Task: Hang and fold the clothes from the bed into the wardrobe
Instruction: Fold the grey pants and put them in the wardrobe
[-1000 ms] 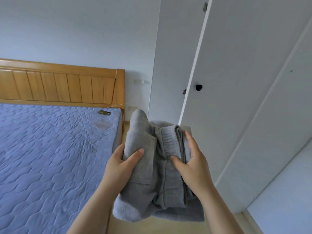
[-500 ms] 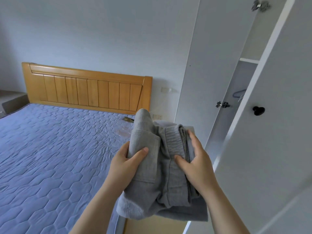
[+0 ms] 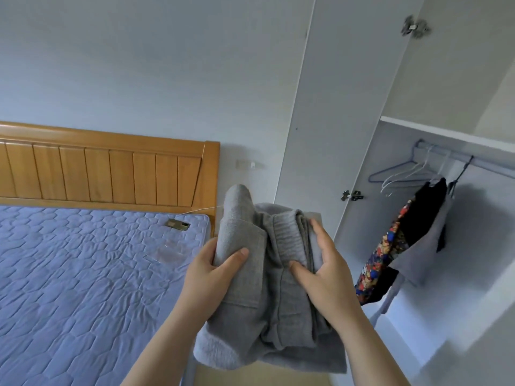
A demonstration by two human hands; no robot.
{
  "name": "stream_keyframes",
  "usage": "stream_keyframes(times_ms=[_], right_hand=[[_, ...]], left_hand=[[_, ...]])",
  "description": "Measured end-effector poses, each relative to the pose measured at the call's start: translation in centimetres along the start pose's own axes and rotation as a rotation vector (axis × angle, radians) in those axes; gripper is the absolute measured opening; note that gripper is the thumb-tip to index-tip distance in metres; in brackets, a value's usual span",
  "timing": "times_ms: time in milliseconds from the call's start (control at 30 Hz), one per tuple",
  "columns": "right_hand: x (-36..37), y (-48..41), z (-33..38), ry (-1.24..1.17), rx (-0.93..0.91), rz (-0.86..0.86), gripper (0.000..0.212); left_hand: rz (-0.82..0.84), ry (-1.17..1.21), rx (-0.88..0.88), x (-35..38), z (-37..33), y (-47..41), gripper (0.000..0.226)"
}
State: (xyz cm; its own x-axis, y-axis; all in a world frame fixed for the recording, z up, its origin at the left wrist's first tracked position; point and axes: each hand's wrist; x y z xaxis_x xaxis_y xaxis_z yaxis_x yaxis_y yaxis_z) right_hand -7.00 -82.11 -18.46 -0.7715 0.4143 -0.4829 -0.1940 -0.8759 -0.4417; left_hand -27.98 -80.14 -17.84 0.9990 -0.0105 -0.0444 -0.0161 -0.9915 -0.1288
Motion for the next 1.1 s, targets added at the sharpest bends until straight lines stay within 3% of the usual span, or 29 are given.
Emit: stream_keyframes(times_ms=[167, 400, 633, 1100], right_hand=[[-0.2, -6.9, -2.9, -0.038, -0.015, -0.039, 0.083], [-0.9, -15.0, -6.9, -0.053, -0.013, -0.085, 0.082], [-1.7, -20.8, -10.9, 0.02, 0.066, -0.157, 0.082], [-6.0, -33.2, -14.3, 0.26, 0.163, -0.464, 0.08]], left_hand=[[0.009, -0.012, 0.055, 3.1, -0.3, -6.8, 0.026], [0.043, -0.048, 0.107, 7.4, -0.7, -15.4, 0.017], [0.18, -0.018, 0.142, 12.0, 0.9, -24.5, 0.011], [0.54, 0.064, 0.283, 23.6, -1.2, -42.5, 0.008]])
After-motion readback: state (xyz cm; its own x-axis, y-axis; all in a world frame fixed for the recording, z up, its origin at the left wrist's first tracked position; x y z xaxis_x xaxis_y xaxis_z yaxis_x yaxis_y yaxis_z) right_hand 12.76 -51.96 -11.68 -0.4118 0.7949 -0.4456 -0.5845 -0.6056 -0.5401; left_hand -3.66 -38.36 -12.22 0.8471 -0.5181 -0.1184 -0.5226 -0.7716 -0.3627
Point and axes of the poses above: each hand's wrist, its own y-axis away from the middle knuckle, its own x-axis out of the palm, z = x × y
